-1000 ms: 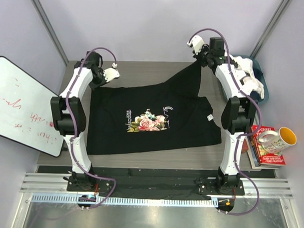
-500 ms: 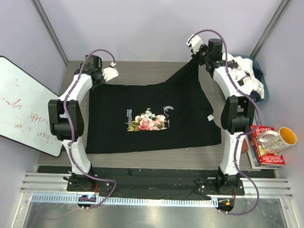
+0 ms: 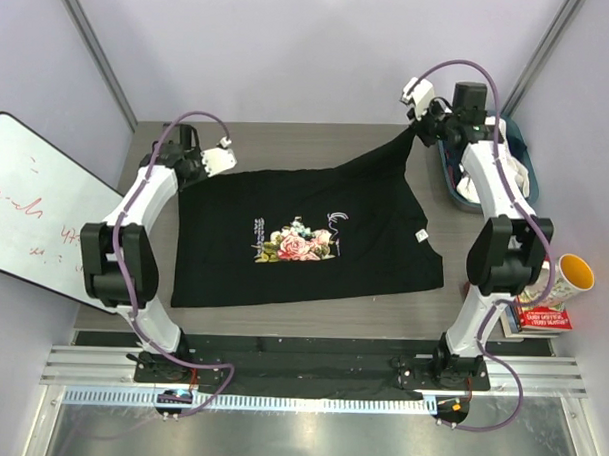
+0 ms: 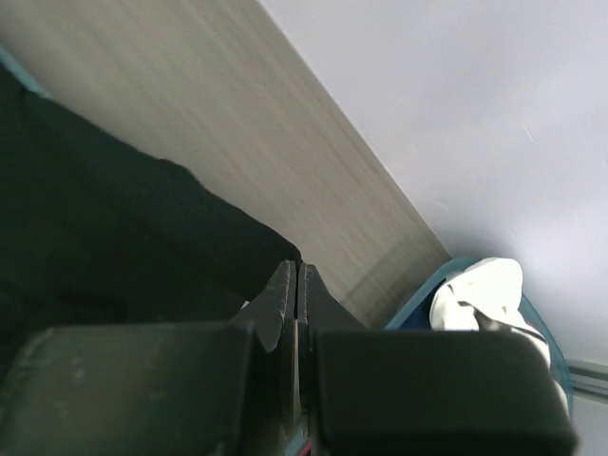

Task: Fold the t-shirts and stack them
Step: Fold the other side of the tshirt into a rectangle

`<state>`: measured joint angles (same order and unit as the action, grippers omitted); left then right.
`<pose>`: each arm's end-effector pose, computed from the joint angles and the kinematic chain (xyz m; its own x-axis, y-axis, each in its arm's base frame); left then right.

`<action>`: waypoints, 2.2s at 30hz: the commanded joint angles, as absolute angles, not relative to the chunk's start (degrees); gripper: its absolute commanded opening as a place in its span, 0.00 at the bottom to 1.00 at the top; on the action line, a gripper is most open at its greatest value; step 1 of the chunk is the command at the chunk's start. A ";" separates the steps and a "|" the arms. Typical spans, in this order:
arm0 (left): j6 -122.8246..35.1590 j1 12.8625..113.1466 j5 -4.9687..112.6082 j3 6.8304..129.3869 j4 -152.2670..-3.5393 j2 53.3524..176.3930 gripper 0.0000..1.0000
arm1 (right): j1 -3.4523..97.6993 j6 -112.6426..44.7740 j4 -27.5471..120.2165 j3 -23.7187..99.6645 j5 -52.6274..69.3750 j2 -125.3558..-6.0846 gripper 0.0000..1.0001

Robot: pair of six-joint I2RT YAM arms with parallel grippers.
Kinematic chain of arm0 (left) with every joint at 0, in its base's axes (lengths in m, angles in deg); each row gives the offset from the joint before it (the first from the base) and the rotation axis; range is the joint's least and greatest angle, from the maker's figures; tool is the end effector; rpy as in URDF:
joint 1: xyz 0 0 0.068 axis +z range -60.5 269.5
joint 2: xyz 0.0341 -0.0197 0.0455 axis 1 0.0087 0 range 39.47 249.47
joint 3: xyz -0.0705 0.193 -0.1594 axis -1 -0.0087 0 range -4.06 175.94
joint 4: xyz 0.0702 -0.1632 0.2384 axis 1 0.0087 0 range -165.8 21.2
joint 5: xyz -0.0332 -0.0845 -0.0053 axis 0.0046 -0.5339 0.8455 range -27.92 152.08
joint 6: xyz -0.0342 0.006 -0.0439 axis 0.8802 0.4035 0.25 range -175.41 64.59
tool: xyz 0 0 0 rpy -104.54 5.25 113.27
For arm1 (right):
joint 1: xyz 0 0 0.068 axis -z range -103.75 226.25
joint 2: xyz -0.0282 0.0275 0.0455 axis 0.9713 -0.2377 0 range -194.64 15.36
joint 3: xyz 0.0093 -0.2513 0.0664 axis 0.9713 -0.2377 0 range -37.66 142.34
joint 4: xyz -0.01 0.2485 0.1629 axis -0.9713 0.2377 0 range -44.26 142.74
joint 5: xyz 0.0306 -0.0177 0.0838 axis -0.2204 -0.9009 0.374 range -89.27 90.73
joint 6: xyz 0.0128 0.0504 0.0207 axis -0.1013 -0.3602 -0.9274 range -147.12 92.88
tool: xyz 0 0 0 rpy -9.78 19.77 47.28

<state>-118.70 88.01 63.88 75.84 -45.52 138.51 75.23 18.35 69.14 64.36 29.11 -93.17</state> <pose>0.4196 -0.0097 0.2395 -0.3362 0.9019 -0.2712 0.6807 0.4317 0.5918 0.4808 0.0270 0.3251 -0.0448 -0.6281 -0.7769 -0.6552 0.6055 -0.4517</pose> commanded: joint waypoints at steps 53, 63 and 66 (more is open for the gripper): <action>-146.11 94.87 51.80 63.53 -17.53 123.66 0.00 | 78.36 76.50 132.05 46.19 27.27 -72.62 0.01; -152.97 94.34 56.19 56.32 -19.46 125.15 0.00 | 74.42 79.31 132.14 42.67 26.31 -74.11 0.01; -152.80 94.25 56.81 56.67 -19.46 126.91 0.00 | 73.18 80.10 132.14 41.18 25.61 -73.76 0.01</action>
